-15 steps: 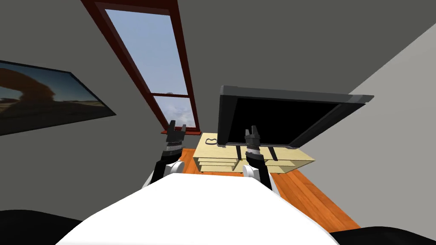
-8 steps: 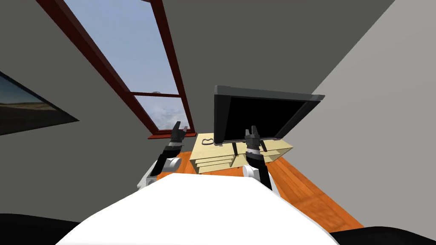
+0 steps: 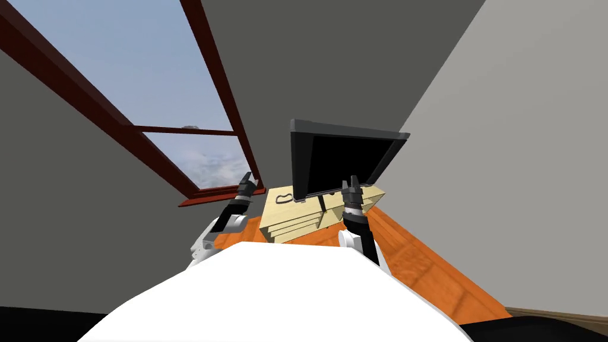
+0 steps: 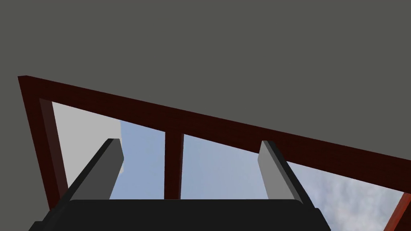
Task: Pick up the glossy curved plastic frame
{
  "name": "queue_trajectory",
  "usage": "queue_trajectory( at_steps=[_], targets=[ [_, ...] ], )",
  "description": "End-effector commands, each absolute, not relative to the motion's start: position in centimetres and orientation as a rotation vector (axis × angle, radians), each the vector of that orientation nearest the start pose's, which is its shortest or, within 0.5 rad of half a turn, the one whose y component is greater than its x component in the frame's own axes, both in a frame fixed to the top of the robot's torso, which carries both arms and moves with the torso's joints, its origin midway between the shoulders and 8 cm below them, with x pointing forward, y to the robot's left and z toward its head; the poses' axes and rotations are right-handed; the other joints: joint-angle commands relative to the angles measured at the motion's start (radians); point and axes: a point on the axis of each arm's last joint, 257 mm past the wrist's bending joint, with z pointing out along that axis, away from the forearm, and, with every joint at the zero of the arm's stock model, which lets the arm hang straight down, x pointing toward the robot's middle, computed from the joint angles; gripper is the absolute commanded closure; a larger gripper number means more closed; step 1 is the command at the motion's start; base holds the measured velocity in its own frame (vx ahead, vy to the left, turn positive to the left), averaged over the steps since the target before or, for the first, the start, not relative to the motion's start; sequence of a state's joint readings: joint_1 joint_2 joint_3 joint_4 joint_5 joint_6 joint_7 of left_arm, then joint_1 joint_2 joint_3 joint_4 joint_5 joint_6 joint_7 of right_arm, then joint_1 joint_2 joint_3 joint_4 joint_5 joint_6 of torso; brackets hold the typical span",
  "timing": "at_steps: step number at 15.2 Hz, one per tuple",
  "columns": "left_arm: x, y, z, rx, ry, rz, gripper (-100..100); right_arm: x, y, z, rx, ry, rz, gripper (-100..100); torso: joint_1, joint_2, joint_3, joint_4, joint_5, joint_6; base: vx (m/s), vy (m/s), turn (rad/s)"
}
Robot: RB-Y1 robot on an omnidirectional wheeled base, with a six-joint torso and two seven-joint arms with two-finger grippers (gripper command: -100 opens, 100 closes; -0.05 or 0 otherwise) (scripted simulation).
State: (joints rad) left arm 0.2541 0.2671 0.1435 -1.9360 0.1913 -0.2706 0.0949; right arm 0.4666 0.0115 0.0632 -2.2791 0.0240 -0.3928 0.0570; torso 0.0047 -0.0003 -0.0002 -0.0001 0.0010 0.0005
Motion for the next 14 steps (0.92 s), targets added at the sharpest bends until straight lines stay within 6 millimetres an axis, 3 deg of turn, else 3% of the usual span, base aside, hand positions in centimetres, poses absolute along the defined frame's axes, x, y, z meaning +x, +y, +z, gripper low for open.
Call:
queue_trajectory(
  at_steps=[1, 4, 5, 6, 7, 9, 10, 12, 13, 14],
  targets=[
    [45.6, 36.5, -8.2, -0.948, 0.874, -1.263, -100, 36.7, -25.5, 1.4, 0.697, 0.690, 1.292, 0, 0.000, 0.000, 0.000, 0.000, 0.000, 0.000, -0.012, 0.039, -0.090],
    [47.2, 40.3, -9.9, -1.048, 0.873, -1.229, -100, 36.7, -25.5, 1.4, 0.697, 0.690, 1.292, 0, -0.001, 0.000, 0.000, 0.000, 0.000, 0.000, -0.017, 0.036, -0.303],
    [47.4, 40.8, -11.5, -1.086, 0.893, -1.208, -100, 36.7, -25.5, 1.4, 0.696, 0.690, 1.292, 0, -0.001, 0.000, 0.000, 0.000, 0.000, 0.001, -0.020, 0.050, -0.274],
    [47.4, 40.8, -11.5, -1.086, 0.893, -1.208, -100, 36.7, -25.5, 1.4, 0.697, 0.690, 1.292, 0, 0.000, 0.000, 0.000, 0.000, 0.000, 0.000, -0.015, 0.042, -0.077],
    [48.1, 42.8, -12.3, -1.140, 0.881, -1.192, -100, 36.7, -25.5, 1.4, 0.697, 0.690, 1.292, 0, -0.001, 0.000, 0.000, 0.000, 0.000, -0.001, -0.015, 0.032, -0.272],
    [48.1, 43.1, -13.2, -1.163, 0.892, -1.179, -100, 36.7, -25.5, 1.4, 0.697, 0.690, 1.292, 0, -0.001, 0.000, 0.000, 0.000, 0.000, 0.000, -0.016, 0.037, -0.187],
    [48.7, 45.0, -13.7, -1.218, 0.877, -1.165, -100, 36.7, -25.5, 1.4, 0.697, 0.690, 1.292, 0, -0.001, -0.001, 0.000, 0.000, 0.000, -0.001, -0.021, 0.028, -0.233],
    [48.7, 45.4, -14.9, -1.243, 0.885, -1.149, -100, 36.7, -25.5, 1.4, 0.697, 0.690, 1.292, 0, -0.001, 0.000, 0.000, 0.000, 0.000, 0.000, -0.021, 0.034, -0.213],
    [49.1, 47.3, -15.2, -1.295, 0.862, -1.140, -100, 36.7, -25.5, 1.4, 0.697, 0.690, 1.292, 0, -0.001, 0.000, 0.000, 0.000, 0.000, -0.001, -0.022, 0.030, -0.264],
    [49.1, 47.7, -16.3, -1.319, 0.870, -1.125, -100, 36.7, -25.5, 1.4, 0.696, 0.690, 1.292, 0, -0.001, 0.000, 0.000, 0.000, 0.000, 0.000, -0.045, 0.044, -0.233]
  ],
)
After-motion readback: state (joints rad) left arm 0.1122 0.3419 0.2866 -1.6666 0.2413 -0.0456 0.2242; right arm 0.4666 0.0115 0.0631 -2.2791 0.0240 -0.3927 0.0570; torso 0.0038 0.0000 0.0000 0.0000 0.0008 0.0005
